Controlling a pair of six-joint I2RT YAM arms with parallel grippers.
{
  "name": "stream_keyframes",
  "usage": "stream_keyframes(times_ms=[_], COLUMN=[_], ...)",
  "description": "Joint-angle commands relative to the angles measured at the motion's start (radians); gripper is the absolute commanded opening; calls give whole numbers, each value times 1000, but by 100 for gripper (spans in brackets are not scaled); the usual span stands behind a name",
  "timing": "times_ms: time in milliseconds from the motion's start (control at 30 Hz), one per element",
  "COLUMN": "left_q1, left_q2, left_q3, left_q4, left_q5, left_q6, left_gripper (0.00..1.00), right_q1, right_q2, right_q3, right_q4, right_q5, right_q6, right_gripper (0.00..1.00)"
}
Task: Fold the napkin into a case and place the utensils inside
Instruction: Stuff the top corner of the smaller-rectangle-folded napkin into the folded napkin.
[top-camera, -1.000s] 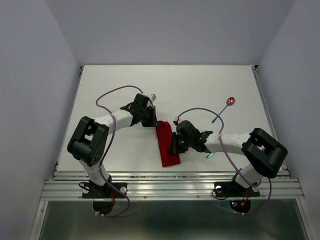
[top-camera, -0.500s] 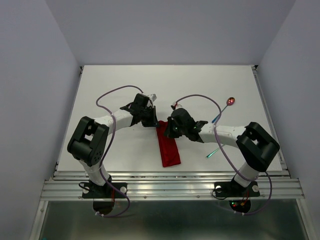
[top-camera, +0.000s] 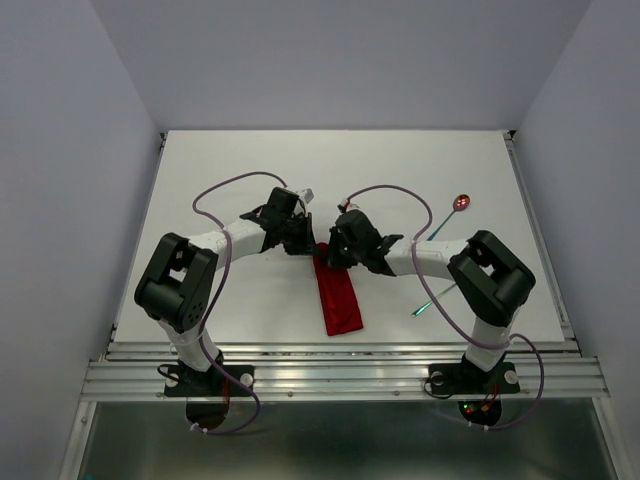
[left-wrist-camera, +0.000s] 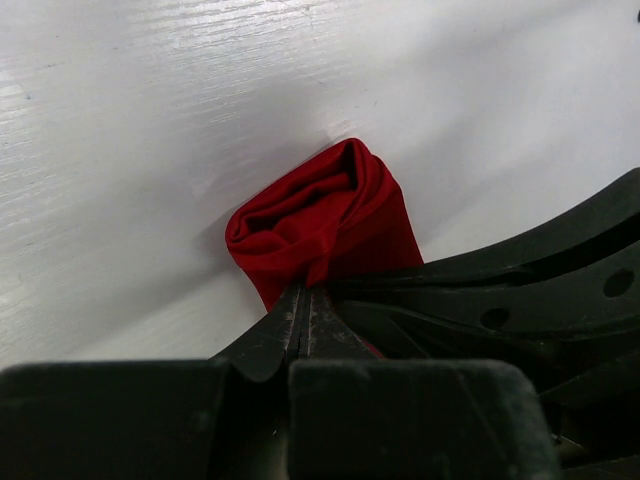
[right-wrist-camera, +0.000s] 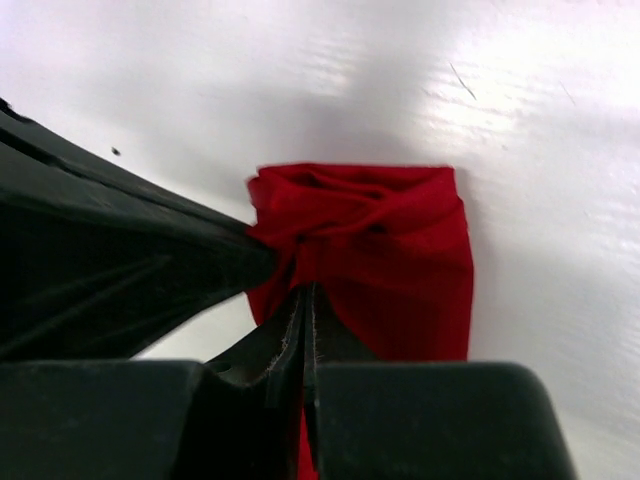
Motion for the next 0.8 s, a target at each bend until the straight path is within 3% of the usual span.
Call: stream_keyframes(times_ms=[0, 333, 767], left_q1=[1, 1, 1], left_q2=[-50, -45, -64], left_q3=[35, 41, 37], left_q4=[3, -2, -34], left_q5=[24, 29, 24], left_q6=[5, 2, -2], left_gripper=[0, 0, 0], right_q1=[-7, -7, -16], right_q2=[30, 81, 73], right_q3=[58, 64, 9], right_q4=[89, 172, 376], right_q5=[0, -58, 61], right_q6=[4, 33, 94], right_gripper=[3, 2, 1])
